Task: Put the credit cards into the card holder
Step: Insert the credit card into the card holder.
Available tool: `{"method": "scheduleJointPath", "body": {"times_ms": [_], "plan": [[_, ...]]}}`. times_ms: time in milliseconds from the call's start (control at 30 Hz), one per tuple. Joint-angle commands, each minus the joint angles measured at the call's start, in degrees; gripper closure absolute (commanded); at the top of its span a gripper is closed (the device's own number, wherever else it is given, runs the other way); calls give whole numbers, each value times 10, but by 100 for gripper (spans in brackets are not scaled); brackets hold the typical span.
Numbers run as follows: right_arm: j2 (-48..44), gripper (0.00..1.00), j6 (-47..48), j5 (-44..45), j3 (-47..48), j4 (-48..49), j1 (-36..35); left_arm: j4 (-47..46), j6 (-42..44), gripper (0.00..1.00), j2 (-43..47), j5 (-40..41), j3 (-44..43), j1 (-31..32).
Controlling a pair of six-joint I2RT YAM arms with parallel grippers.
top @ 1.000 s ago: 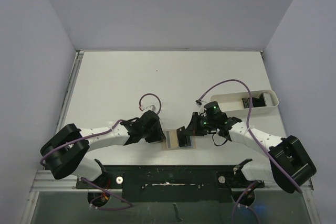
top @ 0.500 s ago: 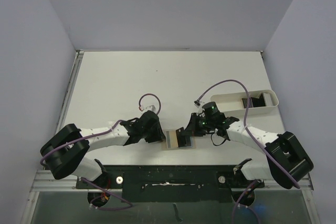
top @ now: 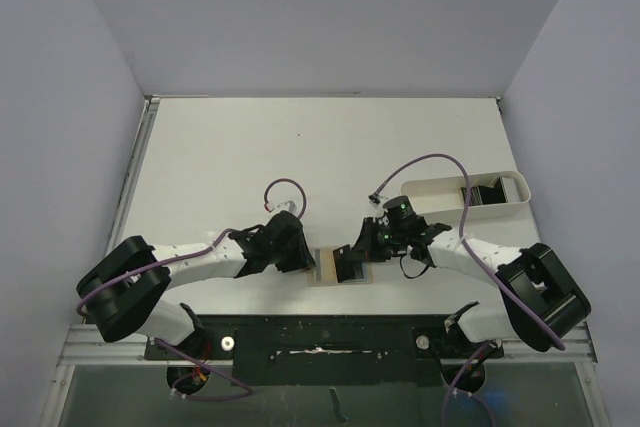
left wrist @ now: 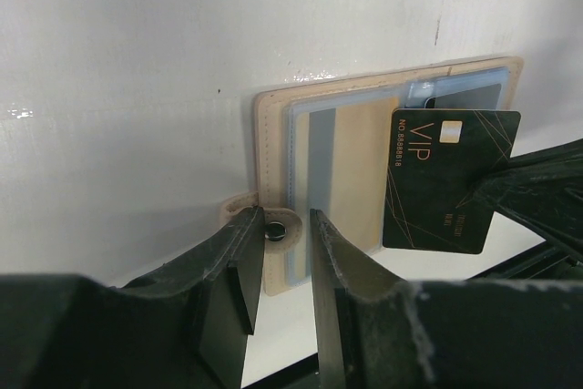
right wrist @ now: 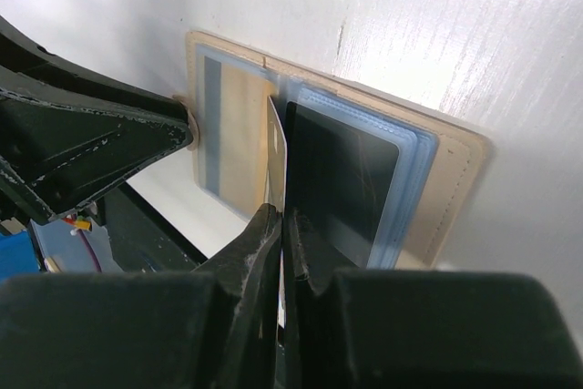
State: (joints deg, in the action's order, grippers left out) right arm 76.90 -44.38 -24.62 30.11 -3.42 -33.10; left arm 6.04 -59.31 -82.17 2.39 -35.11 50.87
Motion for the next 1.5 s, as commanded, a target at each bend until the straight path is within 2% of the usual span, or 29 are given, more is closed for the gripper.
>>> {"method": "scheduleJointPath", "body": {"times_ms": [0, 633, 1467], "plan": [[11, 99, 8, 1, -3, 17, -5, -1, 2, 75, 6, -4, 7, -1], [43, 97, -3, 7, 23, -1, -5, -16, -3, 78, 7, -12, 15, 0], [52, 99, -75, 47, -26, 108, -18, -76, -48, 78, 5, -53, 49, 1]]}}
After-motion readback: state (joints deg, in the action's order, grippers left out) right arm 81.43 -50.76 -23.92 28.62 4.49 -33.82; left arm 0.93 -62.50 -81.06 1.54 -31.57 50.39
